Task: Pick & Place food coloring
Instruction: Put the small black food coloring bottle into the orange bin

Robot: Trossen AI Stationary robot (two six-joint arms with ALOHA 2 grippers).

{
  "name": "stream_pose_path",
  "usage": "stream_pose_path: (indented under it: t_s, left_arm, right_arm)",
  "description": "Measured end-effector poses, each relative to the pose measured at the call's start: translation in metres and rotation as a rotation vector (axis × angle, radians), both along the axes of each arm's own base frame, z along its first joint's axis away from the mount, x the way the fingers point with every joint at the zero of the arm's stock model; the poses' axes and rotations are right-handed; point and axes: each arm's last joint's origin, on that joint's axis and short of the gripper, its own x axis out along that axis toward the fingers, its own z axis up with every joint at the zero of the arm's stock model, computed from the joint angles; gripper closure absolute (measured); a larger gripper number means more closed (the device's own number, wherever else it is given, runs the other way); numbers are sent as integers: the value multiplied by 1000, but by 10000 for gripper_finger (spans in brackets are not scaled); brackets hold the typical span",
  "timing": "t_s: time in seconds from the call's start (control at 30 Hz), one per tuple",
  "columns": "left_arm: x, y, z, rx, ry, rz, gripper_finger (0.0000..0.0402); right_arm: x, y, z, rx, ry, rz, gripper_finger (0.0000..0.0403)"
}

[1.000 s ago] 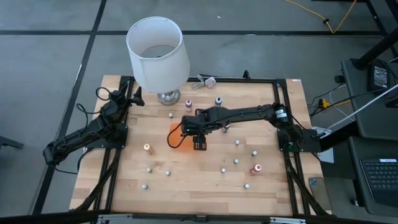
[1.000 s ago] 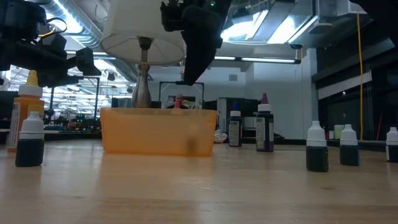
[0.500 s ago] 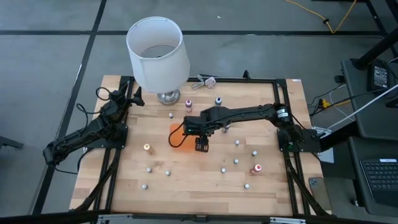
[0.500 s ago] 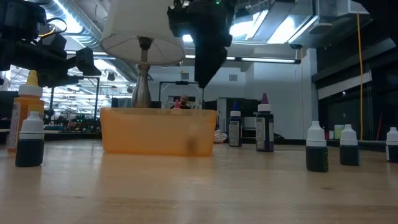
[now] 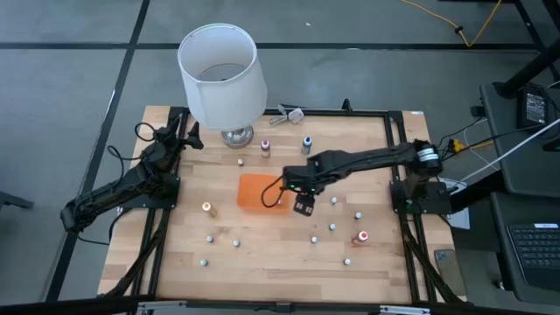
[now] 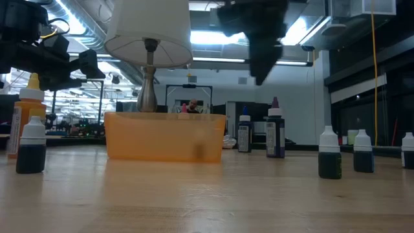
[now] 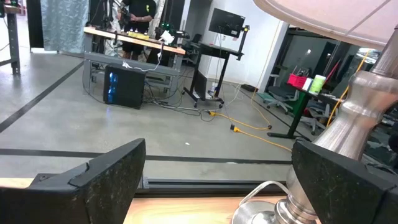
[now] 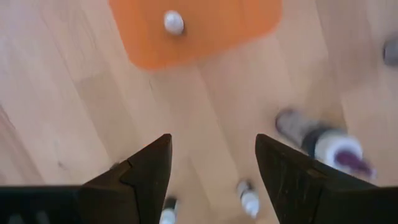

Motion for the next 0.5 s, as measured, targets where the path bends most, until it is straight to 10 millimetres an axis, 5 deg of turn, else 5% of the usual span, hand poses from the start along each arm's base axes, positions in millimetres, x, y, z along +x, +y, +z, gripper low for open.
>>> stream_pose_path:
  t_s: [0.5]
  left_arm:
    - [0,0,0,0,0,0,10]
  right_arm:
    - [-62,2,-23,48,106,-389,171]
